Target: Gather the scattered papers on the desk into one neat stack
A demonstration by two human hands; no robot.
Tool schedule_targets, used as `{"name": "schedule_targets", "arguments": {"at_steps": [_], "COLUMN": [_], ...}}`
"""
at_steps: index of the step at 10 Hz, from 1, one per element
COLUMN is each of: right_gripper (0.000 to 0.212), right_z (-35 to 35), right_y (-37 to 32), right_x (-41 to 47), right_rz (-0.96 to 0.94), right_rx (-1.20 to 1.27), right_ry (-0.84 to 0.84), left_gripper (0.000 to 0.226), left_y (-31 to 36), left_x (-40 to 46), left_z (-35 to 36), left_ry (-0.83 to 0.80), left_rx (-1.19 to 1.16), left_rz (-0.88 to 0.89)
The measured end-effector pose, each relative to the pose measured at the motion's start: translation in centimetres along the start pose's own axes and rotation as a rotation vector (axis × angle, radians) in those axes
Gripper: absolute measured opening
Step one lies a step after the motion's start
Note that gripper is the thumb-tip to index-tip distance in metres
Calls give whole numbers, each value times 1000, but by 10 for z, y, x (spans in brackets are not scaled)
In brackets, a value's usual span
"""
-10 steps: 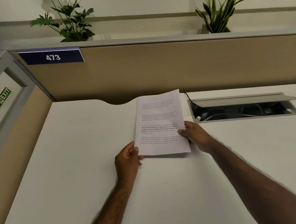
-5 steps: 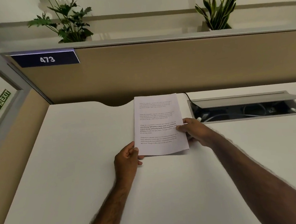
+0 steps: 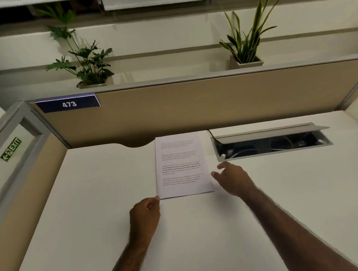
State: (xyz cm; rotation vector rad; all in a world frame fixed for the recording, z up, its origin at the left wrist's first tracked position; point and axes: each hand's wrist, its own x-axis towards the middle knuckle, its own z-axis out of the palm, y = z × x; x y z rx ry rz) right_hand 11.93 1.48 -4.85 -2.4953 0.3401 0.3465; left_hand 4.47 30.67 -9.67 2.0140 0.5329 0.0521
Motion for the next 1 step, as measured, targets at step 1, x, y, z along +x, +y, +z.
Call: {"name": "schedule_targets", "arguments": {"at_steps": [1], "right_gripper": [54], "right_z": [-18], "right_y": [-5], "right_x": [-29], "right_rz": [-78], "right_rx": [-45], "right_ry": [83], "left_gripper": [28], "left_y": [26], "left_x": [-23], "left_z": [-4], "left_ry": [54], "left_rx": [88], "left_rz": [136]}}
